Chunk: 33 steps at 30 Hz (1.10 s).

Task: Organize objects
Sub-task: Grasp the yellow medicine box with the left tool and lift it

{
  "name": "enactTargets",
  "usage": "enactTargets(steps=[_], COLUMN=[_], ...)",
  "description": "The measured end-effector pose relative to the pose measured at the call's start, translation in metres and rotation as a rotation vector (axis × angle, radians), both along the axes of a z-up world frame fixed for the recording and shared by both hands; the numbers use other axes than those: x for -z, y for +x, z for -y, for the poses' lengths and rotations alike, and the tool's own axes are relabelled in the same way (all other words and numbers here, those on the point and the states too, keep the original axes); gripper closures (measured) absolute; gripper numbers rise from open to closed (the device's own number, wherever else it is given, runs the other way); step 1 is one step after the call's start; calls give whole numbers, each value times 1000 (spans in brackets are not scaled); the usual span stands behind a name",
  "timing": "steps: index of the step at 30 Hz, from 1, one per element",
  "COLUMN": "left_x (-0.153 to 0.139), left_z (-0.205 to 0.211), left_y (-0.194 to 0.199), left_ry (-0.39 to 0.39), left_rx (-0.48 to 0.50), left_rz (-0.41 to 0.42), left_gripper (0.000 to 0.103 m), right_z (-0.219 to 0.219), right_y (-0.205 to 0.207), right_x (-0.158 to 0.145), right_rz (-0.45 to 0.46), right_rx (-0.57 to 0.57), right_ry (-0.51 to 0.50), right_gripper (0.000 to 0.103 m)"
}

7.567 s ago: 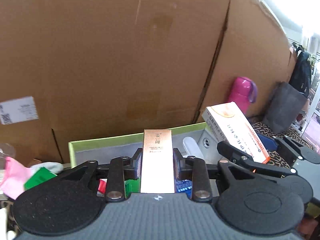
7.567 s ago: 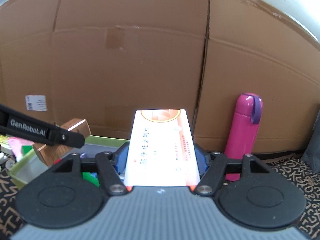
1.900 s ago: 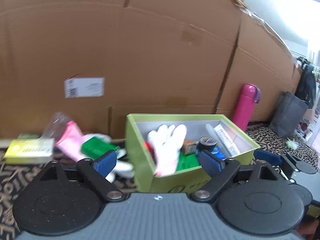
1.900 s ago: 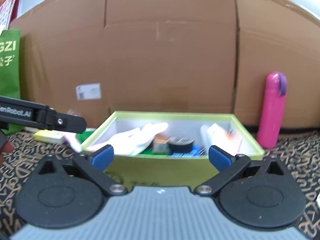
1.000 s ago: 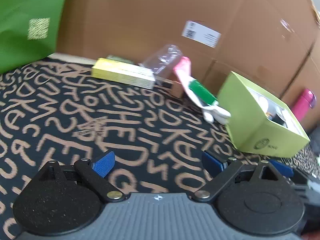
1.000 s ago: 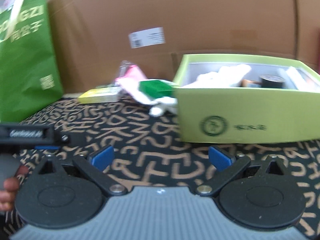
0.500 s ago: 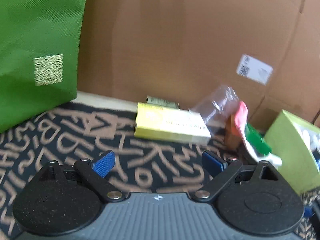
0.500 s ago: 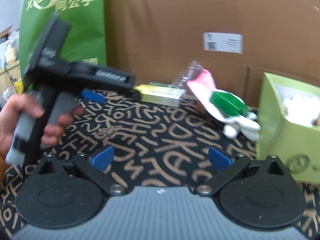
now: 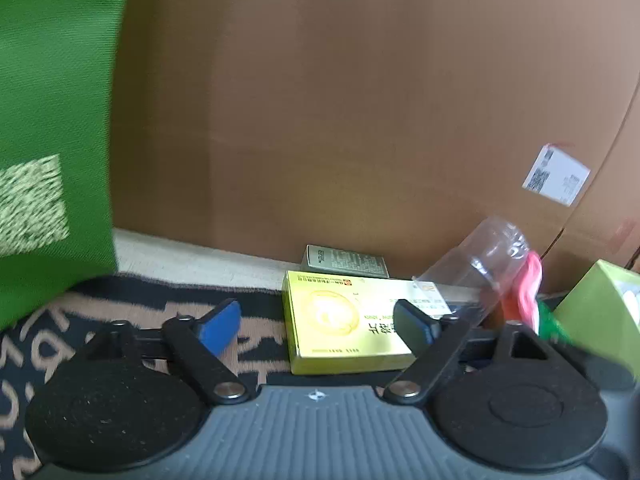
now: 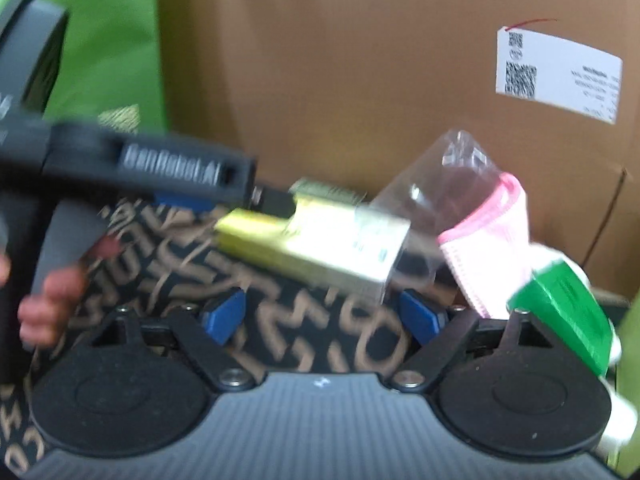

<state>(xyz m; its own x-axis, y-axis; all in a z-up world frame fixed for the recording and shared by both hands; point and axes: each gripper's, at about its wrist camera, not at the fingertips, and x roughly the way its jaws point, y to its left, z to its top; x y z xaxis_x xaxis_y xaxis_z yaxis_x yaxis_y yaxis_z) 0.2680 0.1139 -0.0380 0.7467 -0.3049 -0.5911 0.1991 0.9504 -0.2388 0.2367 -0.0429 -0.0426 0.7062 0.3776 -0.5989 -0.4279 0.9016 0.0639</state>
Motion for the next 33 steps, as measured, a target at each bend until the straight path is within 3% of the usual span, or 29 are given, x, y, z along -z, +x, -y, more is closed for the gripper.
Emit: enactTargets(steps=[5,10,19,25,28,29,31,33], left_x=[7,1,0,-8,-18,-18,-15,-4], left_z=[1,1,11,10,16,21,36,54], left_y=[7,-23,-126,-147,-142,-139,-134,-123], left_ry=[-23,7,32,140,115,123,189,300], left_rx=[67,103,236,227,334,391,481,496], left_rz=[-17,-27,-41,89,120,131,153,152], left_gripper=[37,37,33,32,29,24,18,17], right_z=[-9,-3,30,51,73,79,92,99], right_y=[19,-4,-91,-124,-137,-140,-150,-155], right_x=[4,5,3,-11,-19,-20,-25,-29], right_rz=[-4,0,-31,24,36,41,54,67], right_rx=[-23,-50,-92,-38,8,28,58,92], right_ry=[-2,8,65,45,72,71,63,46], right_gripper=[17,17,15,16,16,16,16,16])
